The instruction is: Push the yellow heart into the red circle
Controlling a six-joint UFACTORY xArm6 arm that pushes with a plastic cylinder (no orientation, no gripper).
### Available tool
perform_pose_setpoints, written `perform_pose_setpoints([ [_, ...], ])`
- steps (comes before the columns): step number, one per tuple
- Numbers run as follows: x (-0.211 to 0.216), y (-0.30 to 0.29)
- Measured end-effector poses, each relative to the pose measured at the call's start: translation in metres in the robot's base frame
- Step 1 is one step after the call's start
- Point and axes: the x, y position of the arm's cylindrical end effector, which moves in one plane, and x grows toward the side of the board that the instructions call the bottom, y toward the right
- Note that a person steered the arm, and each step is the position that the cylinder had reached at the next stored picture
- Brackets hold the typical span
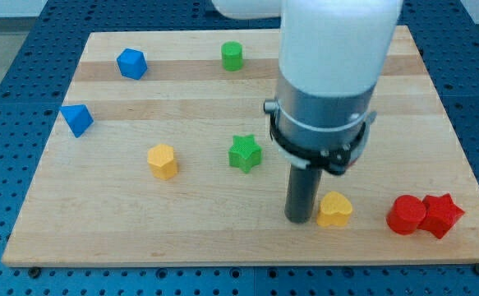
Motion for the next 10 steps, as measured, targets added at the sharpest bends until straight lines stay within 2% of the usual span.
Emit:
perform_pose_setpoints([
  [2,0.006,0.002],
  [3,-0.014,0.003],
  [4,-0.015,0.004],
  [6,-0.007,0.053],
  [9,-0.007,0.058],
  [10,-0.007,0.027],
])
